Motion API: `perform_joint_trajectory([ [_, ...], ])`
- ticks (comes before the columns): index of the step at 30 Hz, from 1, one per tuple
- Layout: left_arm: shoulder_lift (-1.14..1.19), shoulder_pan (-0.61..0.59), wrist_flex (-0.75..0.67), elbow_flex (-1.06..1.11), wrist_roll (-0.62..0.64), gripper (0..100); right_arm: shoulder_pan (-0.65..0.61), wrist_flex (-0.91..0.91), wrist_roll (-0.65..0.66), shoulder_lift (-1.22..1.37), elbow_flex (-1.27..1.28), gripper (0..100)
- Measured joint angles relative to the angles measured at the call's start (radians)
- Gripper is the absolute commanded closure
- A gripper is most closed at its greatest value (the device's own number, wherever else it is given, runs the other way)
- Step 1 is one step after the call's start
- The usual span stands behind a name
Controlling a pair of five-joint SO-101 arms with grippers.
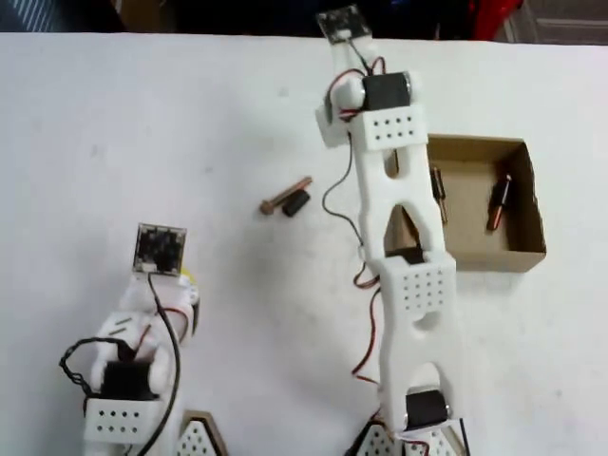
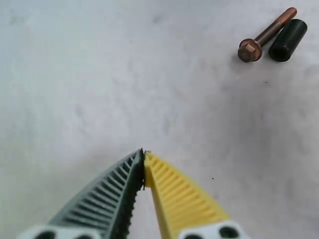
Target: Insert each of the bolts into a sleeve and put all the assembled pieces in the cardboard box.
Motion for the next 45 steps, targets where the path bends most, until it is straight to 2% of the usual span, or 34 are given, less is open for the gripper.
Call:
perform_joint_trajectory([
  [4, 0.000, 0.000, 0.000, 0.000, 0.000, 98, -0.021, 0.002, -0.005, -0.150, 0.087, 91.8],
  [13, 0.000, 0.000, 0.000, 0.000, 0.000, 98, -0.114, 0.002, -0.005, -0.537, 0.508, 91.8],
  [20, 0.000, 0.000, 0.000, 0.000, 0.000, 98, -0.178, -0.017, -0.003, -0.605, 0.729, 91.8],
  [25, 0.000, 0.000, 0.000, 0.000, 0.000, 98, -0.180, -0.118, -0.015, -0.605, 0.872, 91.8],
  [38, 0.000, 0.000, 0.000, 0.000, 0.000, 98, -0.180, -0.482, -0.157, -0.605, 1.212, 92.1],
  [45, 0.000, 0.000, 0.000, 0.000, 0.000, 98, -0.180, -0.727, -0.336, -0.603, 1.401, 92.0],
])
